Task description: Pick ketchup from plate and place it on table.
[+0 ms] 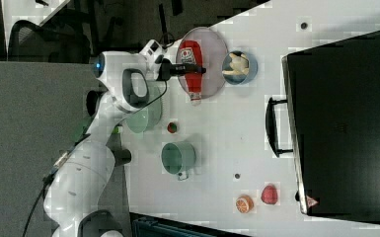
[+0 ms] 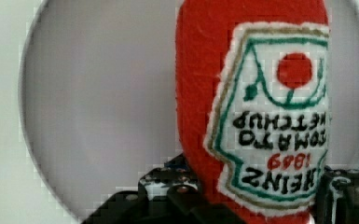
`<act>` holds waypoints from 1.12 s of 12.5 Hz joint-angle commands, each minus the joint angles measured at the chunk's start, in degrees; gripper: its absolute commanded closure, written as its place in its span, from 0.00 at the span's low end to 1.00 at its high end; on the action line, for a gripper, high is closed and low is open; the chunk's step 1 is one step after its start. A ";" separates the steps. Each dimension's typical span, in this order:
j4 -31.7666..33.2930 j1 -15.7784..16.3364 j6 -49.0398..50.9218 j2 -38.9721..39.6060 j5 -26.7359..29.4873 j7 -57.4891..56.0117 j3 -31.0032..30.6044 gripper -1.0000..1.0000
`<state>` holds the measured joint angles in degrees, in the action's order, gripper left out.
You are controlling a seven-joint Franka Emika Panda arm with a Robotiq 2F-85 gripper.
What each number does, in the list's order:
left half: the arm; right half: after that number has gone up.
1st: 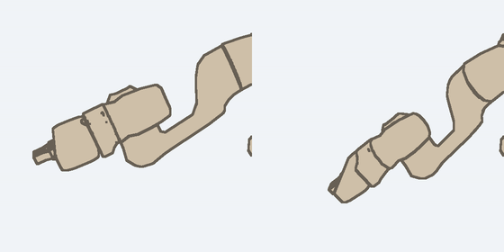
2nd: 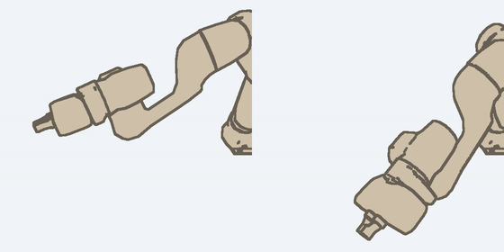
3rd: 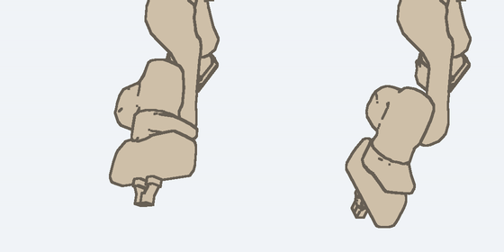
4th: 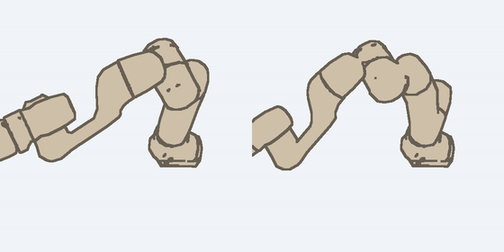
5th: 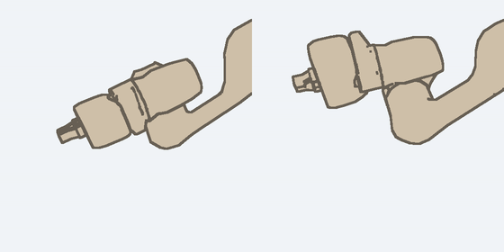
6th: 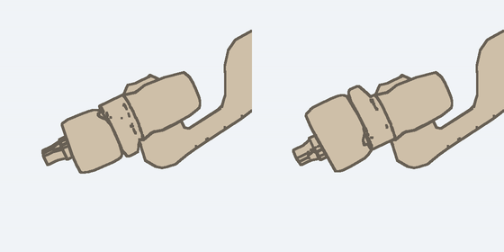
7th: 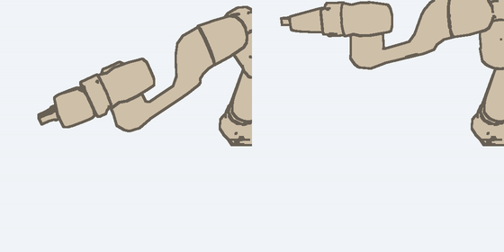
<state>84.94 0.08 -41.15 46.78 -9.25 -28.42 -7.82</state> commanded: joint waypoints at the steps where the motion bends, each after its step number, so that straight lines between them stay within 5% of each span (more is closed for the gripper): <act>1: -3.80 -1.13 6.95 -8.50 0.12 -1.18 0.16 0.40; 6: 2.24 -4.57 10.73 -19.55 5.27 -1.19 0.17 0.40; 14: 30.25 -9.23 7.71 -39.80 8.63 -1.18 1.48 0.40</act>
<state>112.75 -9.58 -33.10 5.09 -1.49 -28.49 -6.81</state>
